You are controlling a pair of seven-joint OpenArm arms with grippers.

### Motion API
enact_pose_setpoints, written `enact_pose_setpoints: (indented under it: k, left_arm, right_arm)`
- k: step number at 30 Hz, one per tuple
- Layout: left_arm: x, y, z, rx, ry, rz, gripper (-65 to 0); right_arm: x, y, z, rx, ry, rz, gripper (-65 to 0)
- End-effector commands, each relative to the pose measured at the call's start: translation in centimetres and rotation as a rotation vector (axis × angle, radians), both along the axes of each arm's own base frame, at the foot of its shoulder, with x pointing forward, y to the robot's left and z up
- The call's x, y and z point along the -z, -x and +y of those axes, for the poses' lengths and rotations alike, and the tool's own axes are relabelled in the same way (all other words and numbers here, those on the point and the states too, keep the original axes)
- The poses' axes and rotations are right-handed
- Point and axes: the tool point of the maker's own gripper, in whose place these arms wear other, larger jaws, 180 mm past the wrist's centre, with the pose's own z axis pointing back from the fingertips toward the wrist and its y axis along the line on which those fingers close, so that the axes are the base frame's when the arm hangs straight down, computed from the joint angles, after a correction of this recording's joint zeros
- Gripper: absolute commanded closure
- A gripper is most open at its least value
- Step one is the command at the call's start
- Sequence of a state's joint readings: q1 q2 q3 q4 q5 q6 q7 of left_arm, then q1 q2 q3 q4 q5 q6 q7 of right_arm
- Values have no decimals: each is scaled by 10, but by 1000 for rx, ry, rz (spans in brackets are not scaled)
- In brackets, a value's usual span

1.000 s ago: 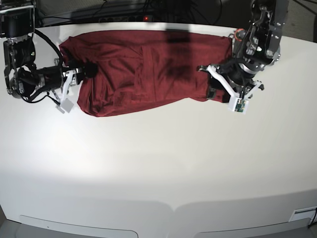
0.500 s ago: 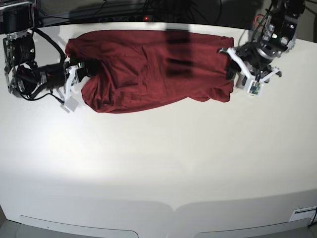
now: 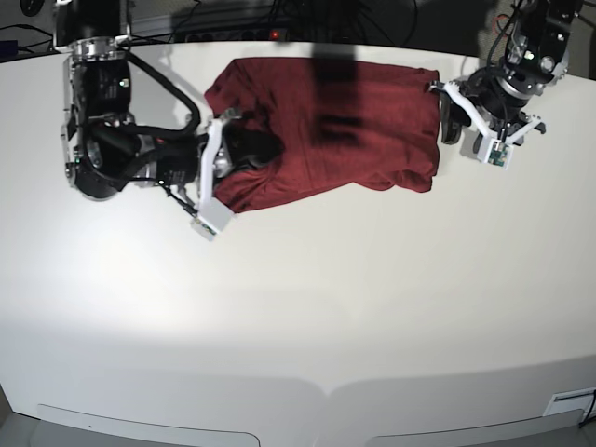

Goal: Fold the T-shirt properly
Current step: 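Grasp the shirt ends with both grippers and fold them together, then release the right gripper and swing the right arm away from the shirt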

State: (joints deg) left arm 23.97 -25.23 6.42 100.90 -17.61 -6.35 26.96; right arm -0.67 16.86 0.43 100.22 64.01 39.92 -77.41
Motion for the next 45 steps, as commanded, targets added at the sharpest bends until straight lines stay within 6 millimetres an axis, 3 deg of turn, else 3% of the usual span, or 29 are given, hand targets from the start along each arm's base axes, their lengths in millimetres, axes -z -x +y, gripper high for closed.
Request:
enact_pose_setpoints:
  k: [1, 11, 20, 28, 33, 45]
  left_arm:
    - [-11, -8, 2, 7, -4, -46, -279]
    - [-11, -8, 1, 8, -3, -47, -279]
    - [4, -3, 15, 16, -81, -25, -279]
    - [23, 5, 24, 1, -80, -4, -279]
    - [31, 12, 15, 39, -51, 21, -279]
    - [31, 12, 12, 43, -44, 21, -279]
  right_arm:
    - [-15, -7, 9, 6, -57, -43, 0]
    - [-48, -1, 92, -27, -317, -37, 0]
    - [-62, 18, 171, -133, -336, -63, 0]
    - [-53, 11, 190, -105, -284, -137, 0]
    - [-51, 5, 201, -60, -343, -130, 0]
    - [-11, 14, 240, -90, -343, -75, 0]
